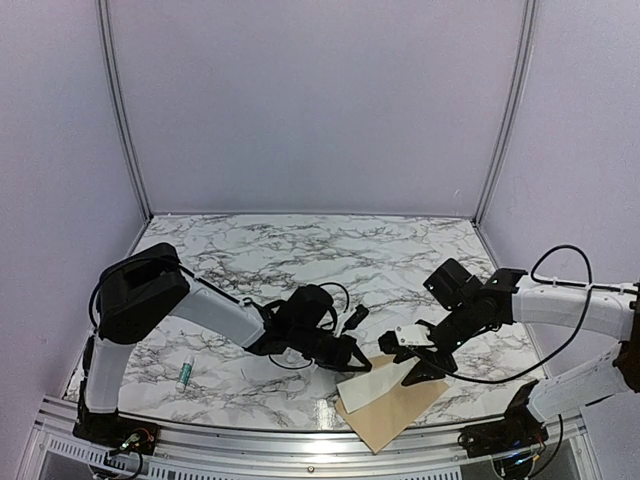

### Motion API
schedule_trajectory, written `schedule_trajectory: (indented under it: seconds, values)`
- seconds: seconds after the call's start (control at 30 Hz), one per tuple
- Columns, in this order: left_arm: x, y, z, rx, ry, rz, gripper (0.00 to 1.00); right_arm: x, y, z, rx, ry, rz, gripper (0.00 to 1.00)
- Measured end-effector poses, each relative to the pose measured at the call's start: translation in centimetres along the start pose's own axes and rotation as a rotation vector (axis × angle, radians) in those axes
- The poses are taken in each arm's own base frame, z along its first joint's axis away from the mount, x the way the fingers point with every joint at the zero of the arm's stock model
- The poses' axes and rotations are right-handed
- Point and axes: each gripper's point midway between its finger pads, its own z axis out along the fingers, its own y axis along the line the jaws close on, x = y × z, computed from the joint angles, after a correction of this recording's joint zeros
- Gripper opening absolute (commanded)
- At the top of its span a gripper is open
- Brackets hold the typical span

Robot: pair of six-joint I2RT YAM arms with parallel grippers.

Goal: Place the letter into the envelope and seal it
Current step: Pick up the envelope at the center of the board.

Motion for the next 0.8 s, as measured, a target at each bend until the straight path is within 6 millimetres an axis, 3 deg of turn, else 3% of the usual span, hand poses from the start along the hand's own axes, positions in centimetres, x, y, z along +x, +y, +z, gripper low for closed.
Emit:
schedule_trajectory:
  seconds: [0.2, 0.57, 0.8]
  values:
    - [-0.8, -0.6, -1.1, 0.049, 0.012, -0.032, 0.0, -3.0, 0.4, 0.5, -0.005, 0.026, -0.125, 0.56]
    - [-3.3, -5.4, -4.3, 0.12, -0.025, -0.036, 0.0, -10.0, 0.7, -0.1, 0.024, 0.002, -0.314, 0.58]
    - [-3.7, -6.6, -5.3, 0.086, -0.017, -0.035, 0.0, -11.6, 1.5, 0.5, 0.015, 0.019, -0.395, 0.58]
